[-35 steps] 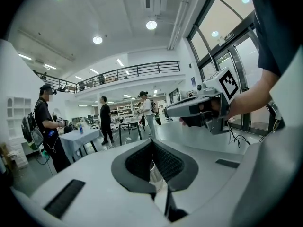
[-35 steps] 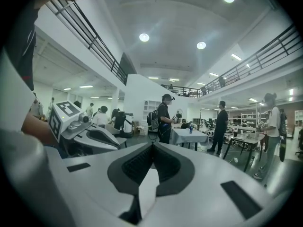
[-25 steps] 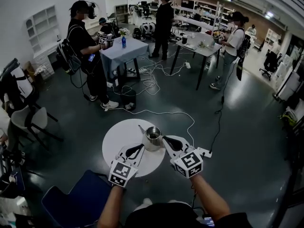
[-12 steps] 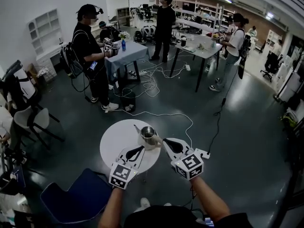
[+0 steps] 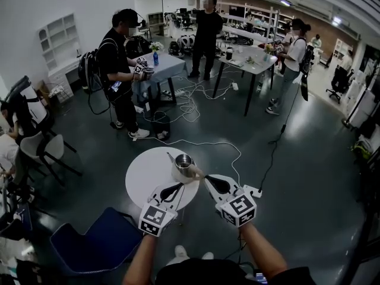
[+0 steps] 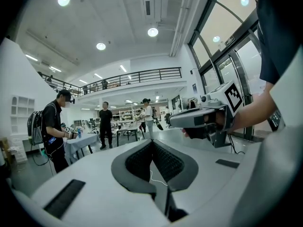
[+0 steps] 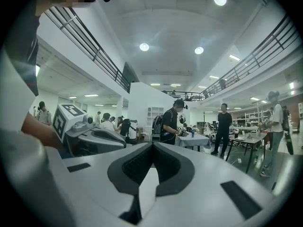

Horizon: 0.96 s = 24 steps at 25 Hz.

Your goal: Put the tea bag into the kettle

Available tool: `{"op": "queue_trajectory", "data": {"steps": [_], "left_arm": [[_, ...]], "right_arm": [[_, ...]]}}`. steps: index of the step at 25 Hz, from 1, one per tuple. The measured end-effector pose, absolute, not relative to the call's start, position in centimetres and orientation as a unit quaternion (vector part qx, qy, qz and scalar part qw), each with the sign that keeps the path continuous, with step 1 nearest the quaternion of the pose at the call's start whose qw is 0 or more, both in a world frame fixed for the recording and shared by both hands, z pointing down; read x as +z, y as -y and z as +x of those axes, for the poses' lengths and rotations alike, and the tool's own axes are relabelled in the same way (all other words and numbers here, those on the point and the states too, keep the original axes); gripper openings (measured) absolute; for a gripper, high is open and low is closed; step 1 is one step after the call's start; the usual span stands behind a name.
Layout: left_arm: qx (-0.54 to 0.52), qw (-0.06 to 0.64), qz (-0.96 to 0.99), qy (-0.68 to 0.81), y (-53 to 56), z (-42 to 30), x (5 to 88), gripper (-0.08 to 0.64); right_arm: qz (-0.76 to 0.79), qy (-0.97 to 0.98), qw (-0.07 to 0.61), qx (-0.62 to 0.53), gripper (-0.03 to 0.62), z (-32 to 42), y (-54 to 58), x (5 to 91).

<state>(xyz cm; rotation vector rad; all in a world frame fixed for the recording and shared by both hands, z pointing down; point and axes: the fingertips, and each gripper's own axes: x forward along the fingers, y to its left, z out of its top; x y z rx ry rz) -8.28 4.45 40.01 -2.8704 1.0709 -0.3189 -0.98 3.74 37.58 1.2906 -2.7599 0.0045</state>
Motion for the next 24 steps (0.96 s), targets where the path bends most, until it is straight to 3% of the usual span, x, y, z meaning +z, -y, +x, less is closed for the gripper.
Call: {"op": "queue_trajectory", "data": {"steps": [24], "left_arm": [[-0.099, 0.034, -0.923, -0.369, -8.5, -6.9, 38.8, 0.016]], "right_arm": [[0.411, 0.910, 0.051, -0.013, 0.018, 1.2, -8.5, 36.4]]}}
